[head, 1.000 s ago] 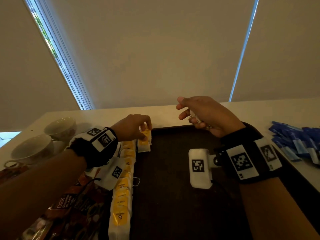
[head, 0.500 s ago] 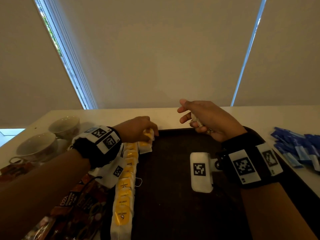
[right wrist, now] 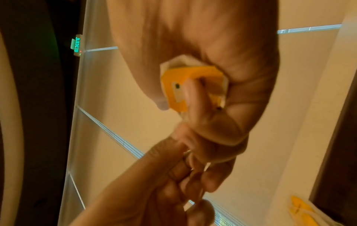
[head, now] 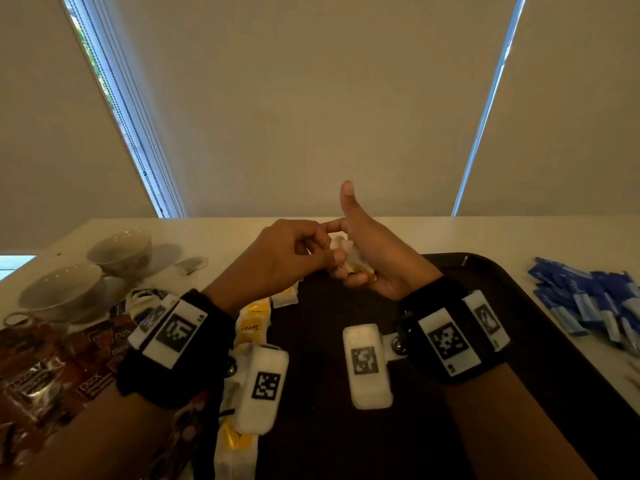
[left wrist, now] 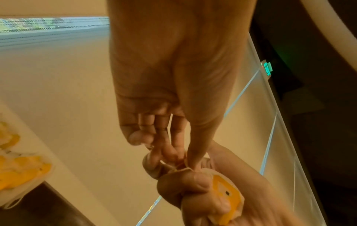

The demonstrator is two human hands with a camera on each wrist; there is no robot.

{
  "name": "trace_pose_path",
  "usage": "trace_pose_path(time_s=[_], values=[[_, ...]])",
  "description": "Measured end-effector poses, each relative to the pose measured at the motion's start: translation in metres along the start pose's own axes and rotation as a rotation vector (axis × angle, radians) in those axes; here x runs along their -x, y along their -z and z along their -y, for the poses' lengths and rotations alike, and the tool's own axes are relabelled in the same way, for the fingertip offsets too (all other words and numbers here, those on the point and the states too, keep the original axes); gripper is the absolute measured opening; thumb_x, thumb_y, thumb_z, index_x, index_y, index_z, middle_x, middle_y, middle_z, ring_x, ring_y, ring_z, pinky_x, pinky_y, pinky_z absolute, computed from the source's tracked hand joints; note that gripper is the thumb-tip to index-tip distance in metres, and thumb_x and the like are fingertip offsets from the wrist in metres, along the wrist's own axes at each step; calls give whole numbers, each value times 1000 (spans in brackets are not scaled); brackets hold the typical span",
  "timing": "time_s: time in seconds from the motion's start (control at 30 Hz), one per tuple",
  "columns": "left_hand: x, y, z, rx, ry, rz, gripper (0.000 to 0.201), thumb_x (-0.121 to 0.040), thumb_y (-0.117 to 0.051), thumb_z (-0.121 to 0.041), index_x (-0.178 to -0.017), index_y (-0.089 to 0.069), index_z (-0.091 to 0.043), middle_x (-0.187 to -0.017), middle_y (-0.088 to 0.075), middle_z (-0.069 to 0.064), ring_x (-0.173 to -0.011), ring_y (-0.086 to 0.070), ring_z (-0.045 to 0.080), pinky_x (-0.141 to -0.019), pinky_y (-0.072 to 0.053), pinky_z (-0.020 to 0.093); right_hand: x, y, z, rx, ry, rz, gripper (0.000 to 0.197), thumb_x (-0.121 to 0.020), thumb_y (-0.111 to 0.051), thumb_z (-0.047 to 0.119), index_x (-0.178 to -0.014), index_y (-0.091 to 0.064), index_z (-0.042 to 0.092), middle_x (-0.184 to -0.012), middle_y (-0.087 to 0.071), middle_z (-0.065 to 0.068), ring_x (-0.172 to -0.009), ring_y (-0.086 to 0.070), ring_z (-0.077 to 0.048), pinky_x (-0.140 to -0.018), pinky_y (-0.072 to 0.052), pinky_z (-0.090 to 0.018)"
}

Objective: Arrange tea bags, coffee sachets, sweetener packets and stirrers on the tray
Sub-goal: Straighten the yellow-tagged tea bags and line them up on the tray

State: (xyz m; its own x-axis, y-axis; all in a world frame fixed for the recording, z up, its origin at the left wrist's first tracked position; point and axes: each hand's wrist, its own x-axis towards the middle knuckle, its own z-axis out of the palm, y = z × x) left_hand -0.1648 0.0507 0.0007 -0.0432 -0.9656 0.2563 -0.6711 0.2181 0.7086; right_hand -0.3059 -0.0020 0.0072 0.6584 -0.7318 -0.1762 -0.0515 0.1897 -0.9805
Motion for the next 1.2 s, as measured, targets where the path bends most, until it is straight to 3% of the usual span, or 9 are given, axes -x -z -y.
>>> trace_pose_path(time_s=[0.13,0.23,0.43,0.57,0.7,0.8,0.9,1.07,1.2], values=[[8,4,2,196,21,-17,8,-83,-67,-14,-78,-64,-8,-64,-63,4,-53,-55,1,-51,-42,11,-1,-2,-2,-62,-34,64,74,-85,-22,73,-99,-53,8,-63,-48,-5,-41,-42,-10,-32,-21,-13],[13,8,6,279,47,-63,7,-84,-66,-13,-79,-64,-9,-62,-65,2,-51,-55,3,-48,-44,15,-3,0,-5,-98,-77,105,71,-85,-26,73,-94,-54,9,-76,-55,-11,-41,-45,-10,-29,-24,-11],[16,18,11,275,-11,-140,2,-85,-63,-13,-87,-62,-13,-59,-64,0,-46,-53,5,-45,-44,17,-7,8,-8,32,-121,35,80,-84,-29,74,-114,-54,4,-78,-64,-15,-37,-36,-7,-29,-22,-12],[18,24,13,340,-36,-74,6,-86,-60,-7,-92,-63,-8,-73,-71,8,-62,-66,16,-57,-54,23,-6,11,-6,4,-159,63,62,-88,-38,65,-103,-55,7,-85,-66,-15,-35,-32,-6,-29,-19,-13],[20,27,14,374,-15,-45,16,-92,-49,1,-92,-65,1,-83,-71,10,-76,-69,23,-67,-57,31,-4,9,-5,25,-141,90,31,-91,-54,35,-106,-59,8,-96,-62,-12,-39,-34,-5,-31,-19,-12],[21,29,14,382,17,-43,14,-91,-55,-8,-89,-67,0,-83,-71,10,-73,-68,24,-67,-57,30,-1,9,-5,81,-98,87,22,-90,-59,22,-104,-63,5,-90,-63,-7,-42,-36,-5,-31,-19,-11],[21,30,15,353,48,-35,7,-84,-63,-5,-90,-67,-4,-84,-72,9,-75,-69,22,-65,-57,26,1,7,-3,144,-62,43,22,-88,-62,18,-106,-62,5,-82,-62,-4,-43,-37,-4,-31,-21,-11],[16,27,18,355,94,-119,24,-80,-68,-2,-102,-62,-11,-79,-66,22,-71,-68,23,-62,-58,27,2,6,-1,228,-50,-13,16,-85,-66,16,-98,-60,9,-83,-61,-4,-43,-42,-5,-30,-25,-11],[15,27,21,190,33,-116,25,-79,-71,-5,-101,-65,-14,-76,-67,16,-66,-66,18,-62,-56,22,1,7,-3,252,-39,-39,13,-83,-68,16,-92,-62,11,-79,-63,-2,-45,-45,-5,-30,-26,-12]])
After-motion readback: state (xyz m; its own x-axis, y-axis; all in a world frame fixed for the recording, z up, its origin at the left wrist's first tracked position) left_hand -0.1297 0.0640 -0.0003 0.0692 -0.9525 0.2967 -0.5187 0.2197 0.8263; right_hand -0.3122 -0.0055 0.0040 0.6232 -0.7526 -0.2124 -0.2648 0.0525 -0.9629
